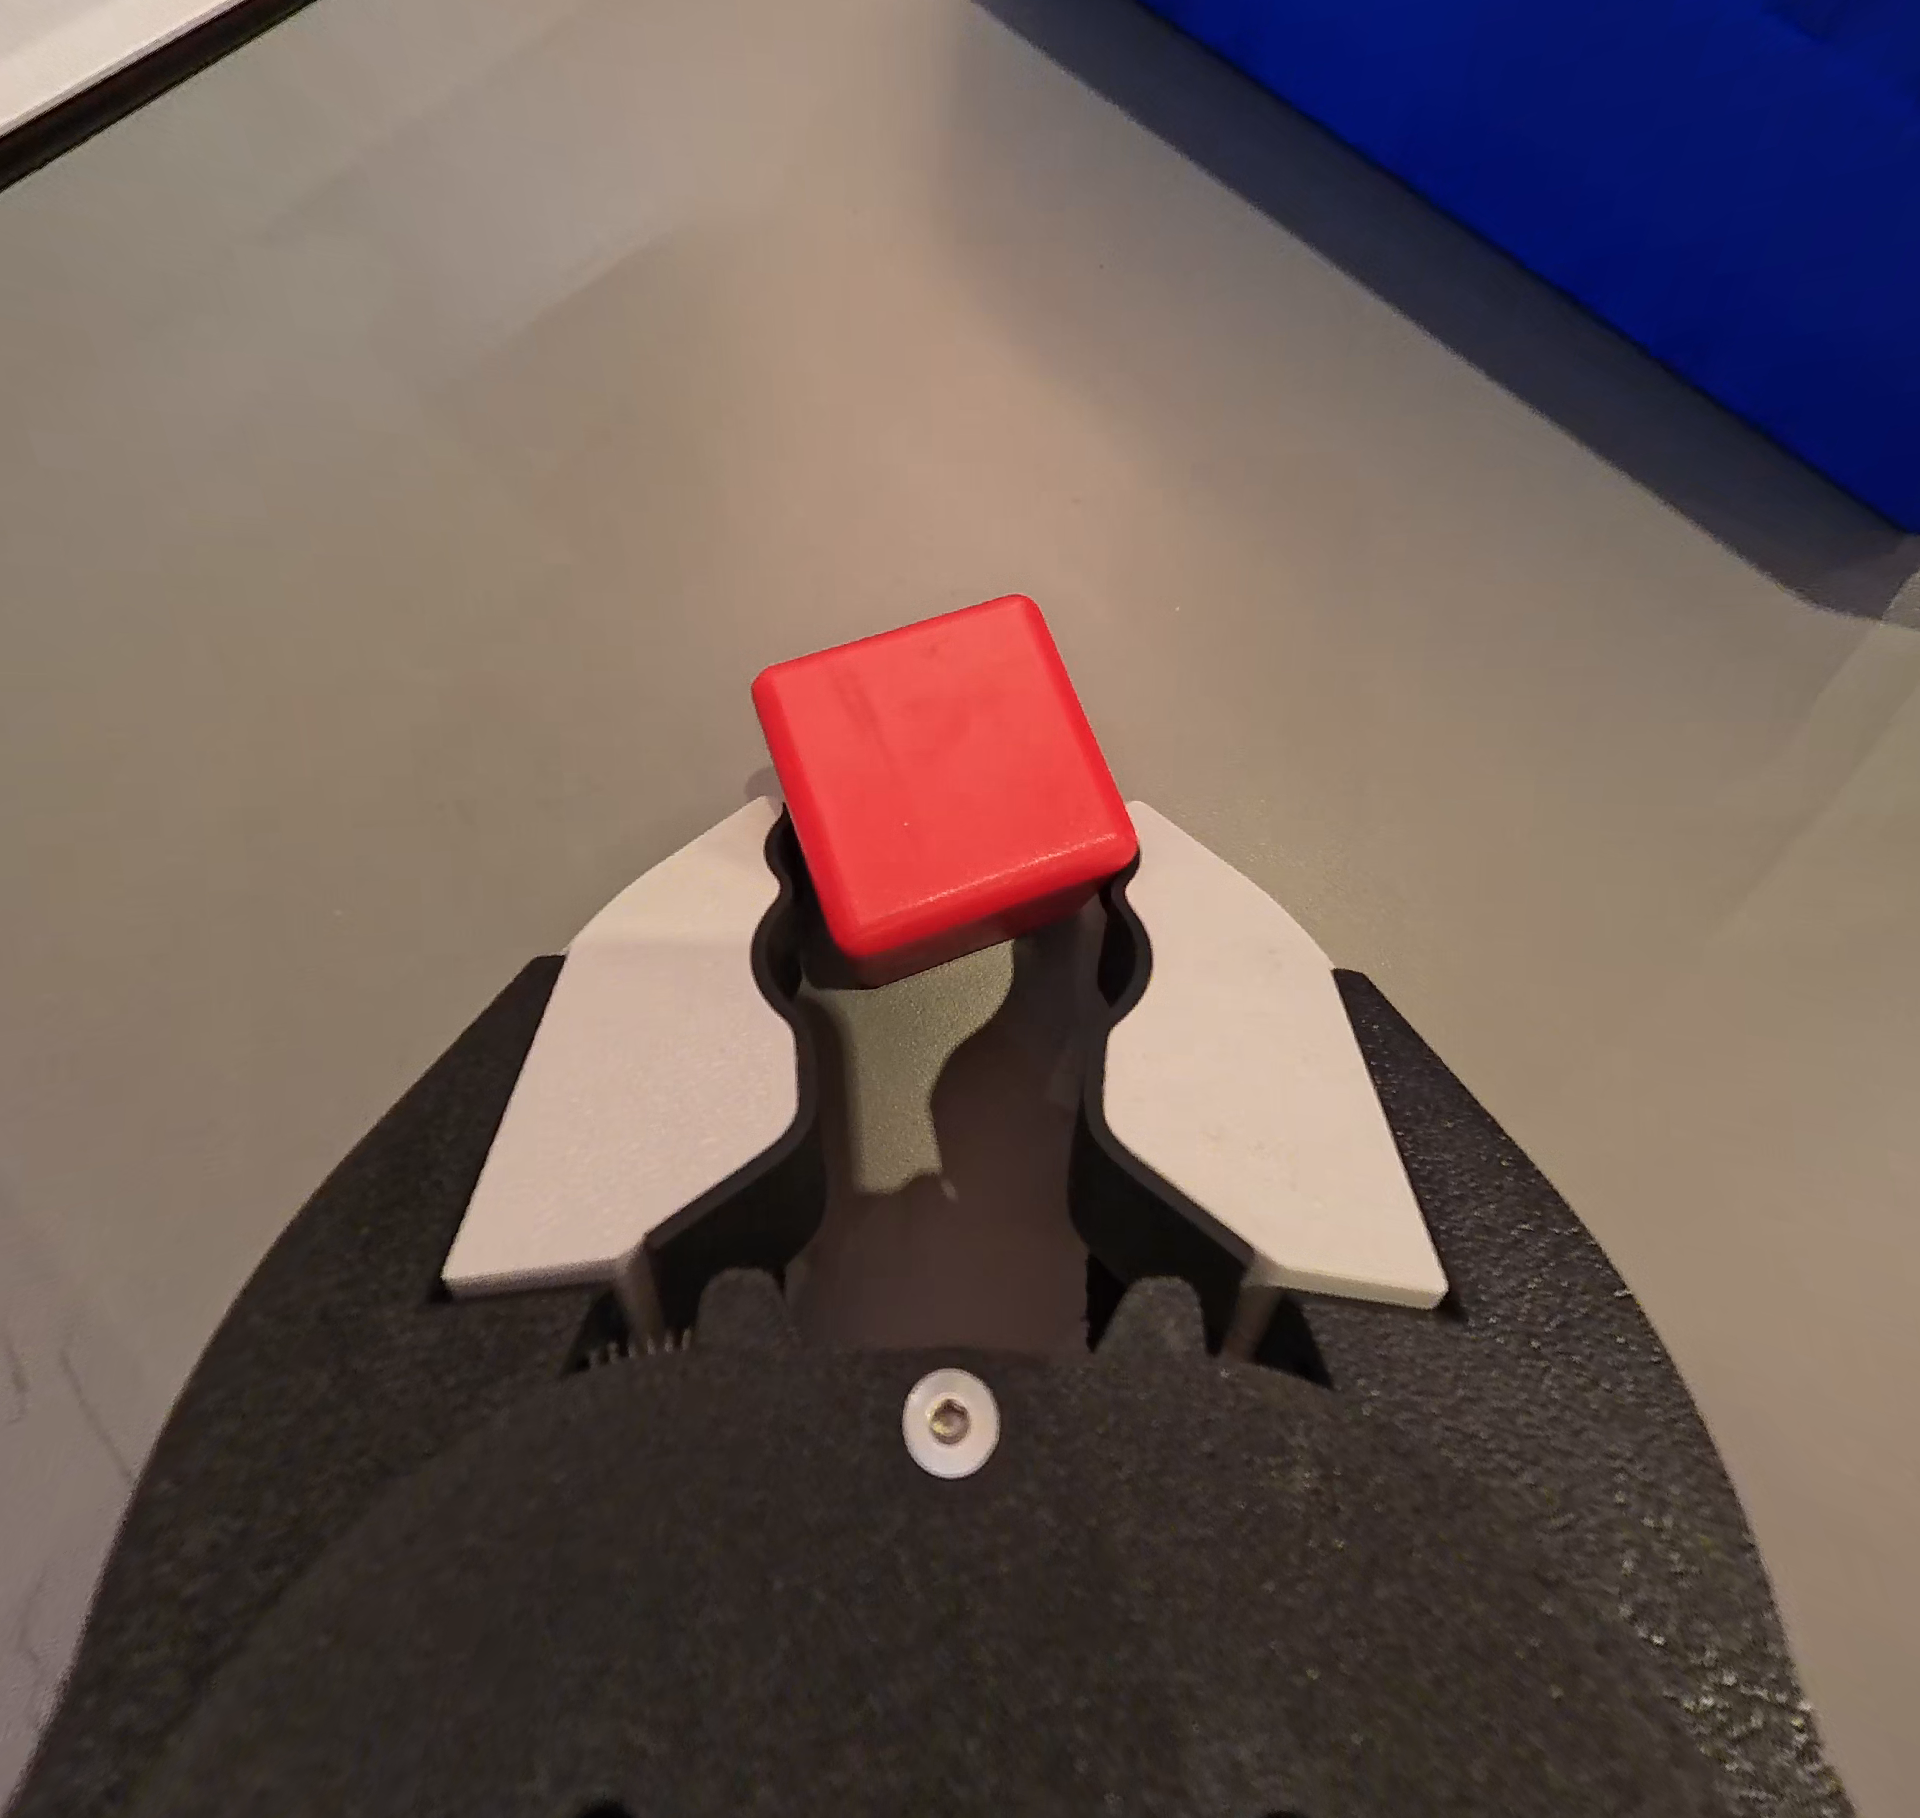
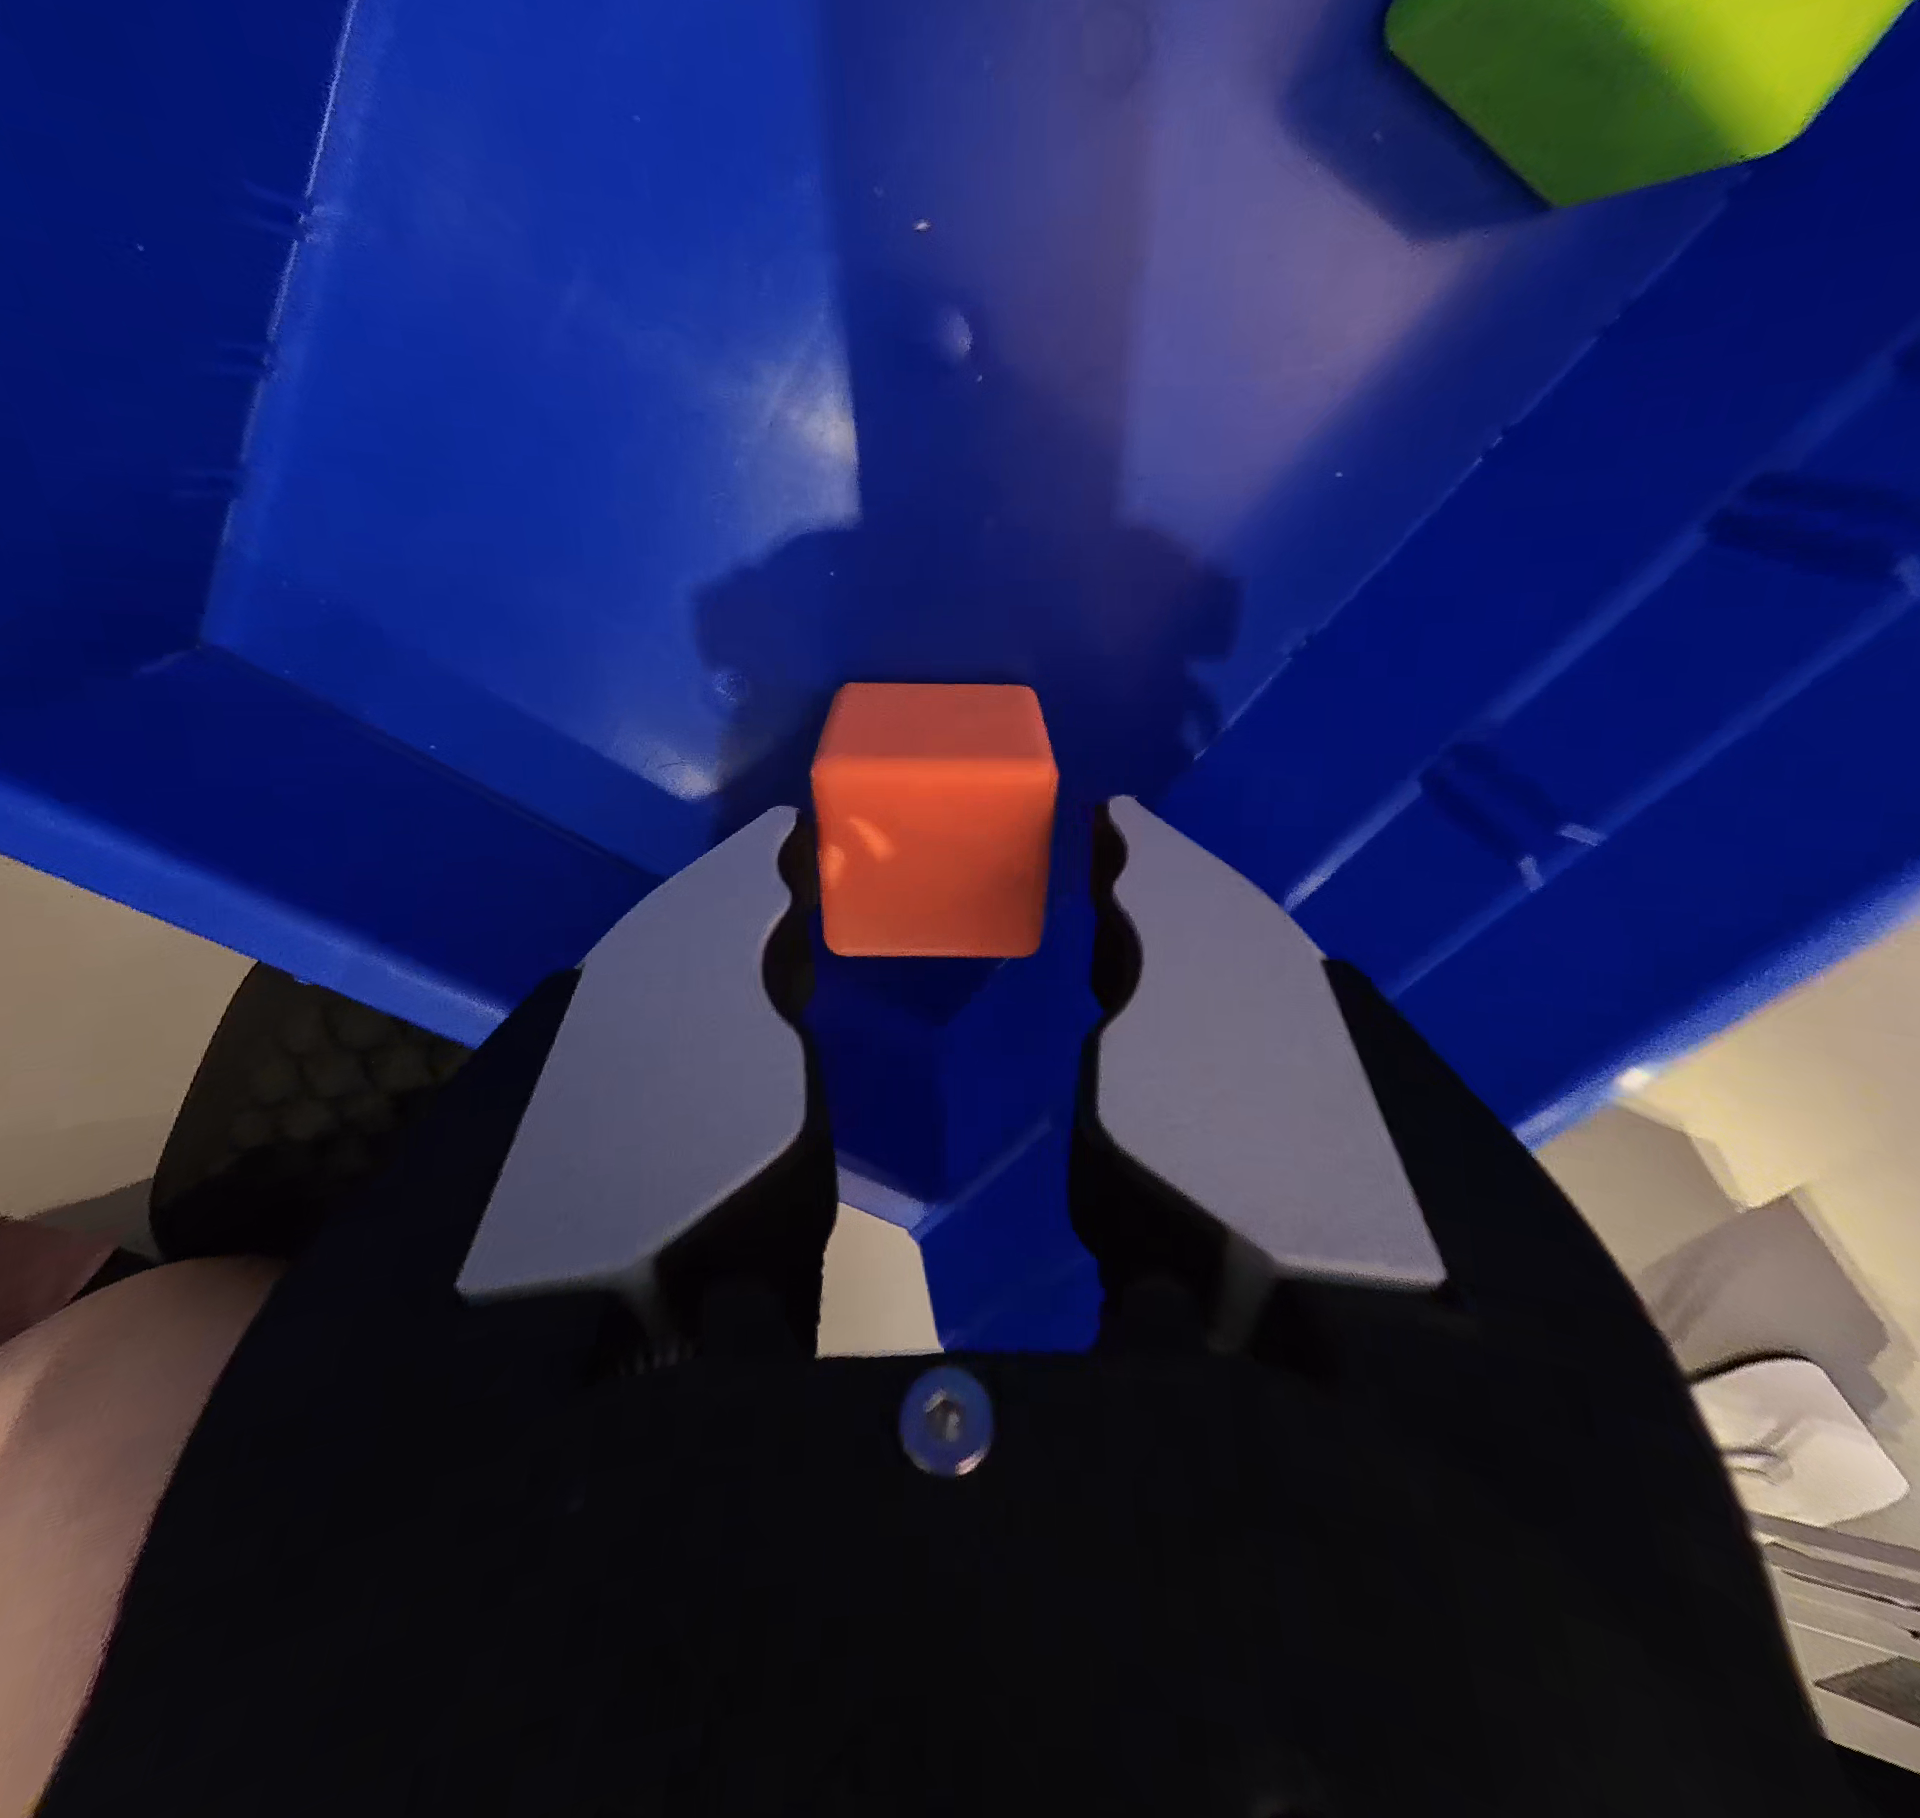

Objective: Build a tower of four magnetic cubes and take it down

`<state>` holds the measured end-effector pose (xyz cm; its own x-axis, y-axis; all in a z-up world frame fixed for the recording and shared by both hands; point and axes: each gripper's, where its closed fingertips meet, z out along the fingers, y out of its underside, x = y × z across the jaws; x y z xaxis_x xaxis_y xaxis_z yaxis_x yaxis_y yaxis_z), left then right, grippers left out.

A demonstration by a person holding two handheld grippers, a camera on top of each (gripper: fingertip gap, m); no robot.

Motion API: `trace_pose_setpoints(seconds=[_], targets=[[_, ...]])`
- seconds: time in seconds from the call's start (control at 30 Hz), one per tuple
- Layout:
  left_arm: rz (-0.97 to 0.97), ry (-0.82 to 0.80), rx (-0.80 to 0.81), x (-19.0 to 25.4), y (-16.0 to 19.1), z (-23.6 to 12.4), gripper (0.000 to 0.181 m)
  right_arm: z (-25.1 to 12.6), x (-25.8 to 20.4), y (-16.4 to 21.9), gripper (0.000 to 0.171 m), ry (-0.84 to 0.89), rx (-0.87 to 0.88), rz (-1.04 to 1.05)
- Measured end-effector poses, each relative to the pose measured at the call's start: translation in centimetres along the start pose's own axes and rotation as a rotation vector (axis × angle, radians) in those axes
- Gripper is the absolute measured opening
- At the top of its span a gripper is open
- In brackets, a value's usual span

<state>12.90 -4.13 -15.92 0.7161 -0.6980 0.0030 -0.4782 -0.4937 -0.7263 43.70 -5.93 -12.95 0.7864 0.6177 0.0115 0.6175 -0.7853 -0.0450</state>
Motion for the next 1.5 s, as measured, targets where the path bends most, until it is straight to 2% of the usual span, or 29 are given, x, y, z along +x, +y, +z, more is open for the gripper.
trace_pose_setpoints(seconds=[0.23,0.43,0.57,0.63,0.7,0.8,0.97,1.07,1.17,1.2,1.23,1.4,1.5], targets=[[-0.038,0.065,0.021,0.3,-0.4,-0.2,0.055,-3.8,-0.1,-2.2,0.054,0.054,0.213,-0.040],[0.006,0.096,0.127,0.6,-3.2,-1.8,0.055,-8.2,-0.4,-4.7,0.052,0.063,0.458,-0.006],[0.140,0.049,0.279,1.2,-6.9,-5.2,0.055,-14.6,-3.6,-8.9,0.052,-0.090,0.817,0.023],[0.196,0.058,0.352,2.2,-8.4,-6.9,0.055,-18.5,-7.6,-11.3,0.051,-0.281,1.019,-0.029],[0.230,0.074,0.414,3.2,-9.3,-8.3,0.055,-21.0,-11.7,-13.1,0.055,-0.493,1.124,-0.053],[0.296,0.066,0.483,4.1,-10.1,-10.0,0.055,-20.6,-17.1,-15.2,0.065,-0.753,1.053,-0.062],[0.402,0.019,0.505,4.8,-10.1,-11.0,0.055,-15.5,-21.4,-17.4,0.068,-0.804,0.808,-0.081],[0.442,0.019,0.508,5.4,-9.9,-11.1,0.055,-13.6,-23.3,-17.0,0.068,-0.873,0.682,-0.112],[0.498,-0.001,0.510,5.8,-9.9,-11.2,0.055,-12.4,-25.5,-15.4,0.059,-0.973,0.524,-0.184],[0.509,0.008,0.510,6.1,-9.8,-11.2,0.055,-12.3,-26.0,-15.2,0.051,-1.005,0.496,-0.201],[0.514,0.016,0.499,6.2,-9.6,-11.1,0.055,-12.3,-26.3,-15.2,0.051,-1.021,0.486,-0.207],[0.497,0.015,0.479,6.1,-9.2,-10.5,0.056,-11.6,-25.5,-15.2,0.050,-0.954,0.475,-0.233],[0.495,0.016,0.477,6.2,-9.3,-10.8,0.064,-13.3,-22.8,-14.4,0.050,-0.864,0.555,-0.235]])
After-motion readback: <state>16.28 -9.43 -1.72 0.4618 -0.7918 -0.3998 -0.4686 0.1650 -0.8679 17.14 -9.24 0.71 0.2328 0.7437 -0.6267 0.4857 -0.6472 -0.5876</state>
